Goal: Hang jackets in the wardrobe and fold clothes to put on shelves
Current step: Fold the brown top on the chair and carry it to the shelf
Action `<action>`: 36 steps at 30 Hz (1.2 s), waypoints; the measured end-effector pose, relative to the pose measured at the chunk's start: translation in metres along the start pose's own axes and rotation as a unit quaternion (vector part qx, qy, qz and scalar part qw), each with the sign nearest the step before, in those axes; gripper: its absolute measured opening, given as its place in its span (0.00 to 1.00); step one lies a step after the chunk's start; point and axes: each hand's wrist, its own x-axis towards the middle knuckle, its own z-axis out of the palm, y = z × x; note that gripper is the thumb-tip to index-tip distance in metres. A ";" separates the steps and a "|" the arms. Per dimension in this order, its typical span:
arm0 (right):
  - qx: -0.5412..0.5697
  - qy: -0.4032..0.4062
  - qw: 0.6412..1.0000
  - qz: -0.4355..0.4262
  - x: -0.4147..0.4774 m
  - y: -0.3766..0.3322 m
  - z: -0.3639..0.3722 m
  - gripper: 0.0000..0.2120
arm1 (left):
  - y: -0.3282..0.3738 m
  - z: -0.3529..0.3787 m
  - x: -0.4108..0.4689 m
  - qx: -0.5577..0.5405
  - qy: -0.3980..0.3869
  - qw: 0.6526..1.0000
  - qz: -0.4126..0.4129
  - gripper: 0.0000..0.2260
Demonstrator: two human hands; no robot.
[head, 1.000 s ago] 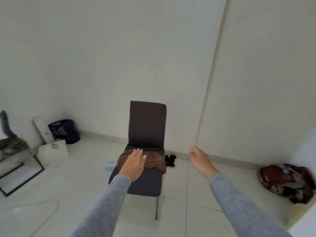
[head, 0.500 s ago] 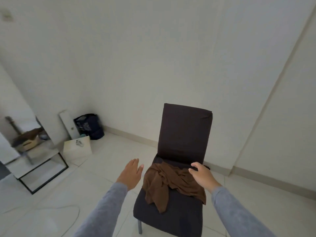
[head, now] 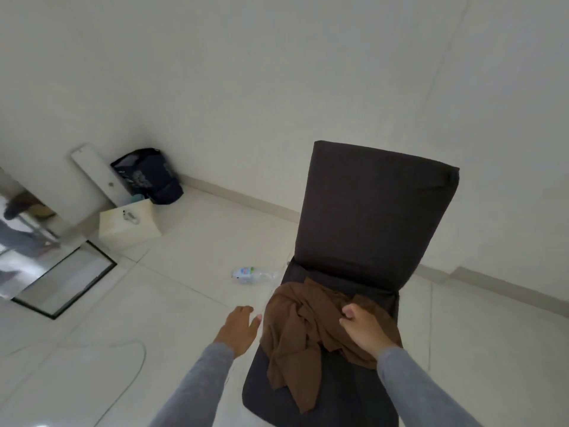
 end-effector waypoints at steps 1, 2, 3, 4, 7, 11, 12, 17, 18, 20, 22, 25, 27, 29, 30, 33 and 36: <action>-0.004 -0.012 1.000 0.007 0.015 0.001 0.005 0.17 | 0.000 0.007 0.012 0.003 -0.012 1.000 -0.013 0.21; -0.005 -0.026 1.000 0.017 0.034 0.004 0.011 0.17 | -0.001 0.016 0.031 0.003 -0.024 0.999 -0.025 0.20; -0.011 -0.038 0.999 0.028 0.055 0.008 0.016 0.18 | 0.000 0.027 0.052 -0.001 -0.038 0.999 -0.036 0.20; -0.016 -0.046 0.998 0.033 0.068 0.011 0.021 0.18 | 0.001 0.034 0.064 -0.003 -0.050 0.998 -0.040 0.19; -0.032 -0.066 0.995 0.060 0.112 0.030 0.036 0.20 | 0.007 0.066 0.103 -0.004 -0.098 0.994 -0.048 0.18; -0.051 -0.072 0.992 0.095 0.152 0.052 0.053 0.25 | 0.009 0.116 0.127 0.017 -0.155 0.986 -0.060 0.19; -0.047 -0.070 0.991 0.105 0.161 0.058 0.058 0.27 | 0.009 0.128 0.130 0.030 -0.153 0.986 -0.061 0.19; -0.079 -0.051 0.989 0.112 0.184 0.073 0.075 0.34 | 0.011 0.164 0.138 0.005 -0.141 0.983 -0.120 0.31; -0.100 -0.052 0.988 0.109 0.186 0.070 0.074 0.33 | 0.014 0.163 0.140 0.003 -0.139 0.981 -0.134 0.31; -0.113 -0.073 0.984 0.120 0.192 0.074 0.080 0.28 | 0.011 0.171 0.146 0.026 -0.135 0.979 -0.149 0.25; -0.123 -0.084 0.981 0.121 0.192 0.075 0.083 0.20 | 0.008 0.172 0.150 0.058 -0.136 0.978 -0.149 0.18; -0.165 -0.070 0.976 0.127 0.184 0.076 0.082 0.18 | 0.002 0.166 0.154 0.090 -0.122 0.979 -0.135 0.14; -0.194 -0.042 0.972 0.126 0.178 0.072 0.079 0.18 | 0.001 0.157 0.155 0.091 -0.116 0.982 -0.119 0.14; -0.182 -0.002 0.976 0.123 0.170 0.064 0.075 0.15 | 0.003 0.146 0.154 0.037 -0.115 0.988 -0.100 0.14; -0.169 0.012 0.977 0.130 0.166 0.061 0.072 0.14 | 0.006 0.140 0.153 -0.005 -0.110 0.989 -0.094 0.12; -0.101 0.044 0.983 0.148 0.149 0.048 0.061 0.13 | 0.015 0.116 0.148 -0.125 -0.091 0.985 -0.074 0.11; -0.060 0.067 0.983 0.162 0.126 0.031 0.043 0.16 | 0.029 0.087 0.143 -0.175 -0.075 0.981 -0.044 0.09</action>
